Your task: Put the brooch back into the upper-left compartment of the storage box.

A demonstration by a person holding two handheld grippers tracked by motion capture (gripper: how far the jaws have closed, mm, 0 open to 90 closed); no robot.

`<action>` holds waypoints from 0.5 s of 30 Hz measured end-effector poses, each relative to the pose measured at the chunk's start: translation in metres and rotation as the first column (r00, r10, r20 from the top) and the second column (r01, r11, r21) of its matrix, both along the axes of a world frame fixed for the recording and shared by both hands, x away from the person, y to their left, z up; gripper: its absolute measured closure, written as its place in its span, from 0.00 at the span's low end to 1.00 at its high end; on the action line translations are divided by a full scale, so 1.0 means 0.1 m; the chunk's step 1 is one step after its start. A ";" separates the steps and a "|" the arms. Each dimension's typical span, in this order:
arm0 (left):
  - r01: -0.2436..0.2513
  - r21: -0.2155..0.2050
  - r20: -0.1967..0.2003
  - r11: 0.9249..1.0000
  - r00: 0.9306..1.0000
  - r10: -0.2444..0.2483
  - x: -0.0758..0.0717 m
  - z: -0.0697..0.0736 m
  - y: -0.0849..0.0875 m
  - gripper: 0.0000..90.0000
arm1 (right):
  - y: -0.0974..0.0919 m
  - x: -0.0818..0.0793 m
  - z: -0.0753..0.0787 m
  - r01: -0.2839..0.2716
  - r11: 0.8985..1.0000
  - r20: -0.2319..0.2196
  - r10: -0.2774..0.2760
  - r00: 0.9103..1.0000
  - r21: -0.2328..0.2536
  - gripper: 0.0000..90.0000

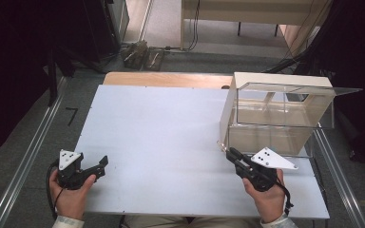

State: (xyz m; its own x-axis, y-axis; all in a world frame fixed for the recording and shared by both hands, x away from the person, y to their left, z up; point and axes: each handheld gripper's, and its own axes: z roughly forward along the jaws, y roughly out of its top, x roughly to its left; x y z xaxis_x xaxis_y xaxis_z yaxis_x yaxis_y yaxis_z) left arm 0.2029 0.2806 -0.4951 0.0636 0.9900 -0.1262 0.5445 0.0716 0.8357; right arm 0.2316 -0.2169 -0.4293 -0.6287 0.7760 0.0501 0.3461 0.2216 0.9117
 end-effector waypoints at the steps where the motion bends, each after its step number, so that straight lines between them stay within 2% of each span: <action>1: 0.000 0.000 0.000 1.000 1.000 0.000 0.00 0.00 0.00 0.11 | 0.00 0.00 0.00 0.000 1.000 0.000 0.000 1.000 0.000 0.86; 15: -0.003 -0.001 0.001 1.000 1.000 0.003 0.00 0.00 0.00 0.11 | -0.09 -0.01 0.11 0.017 1.000 0.033 -0.017 0.999 0.024 0.86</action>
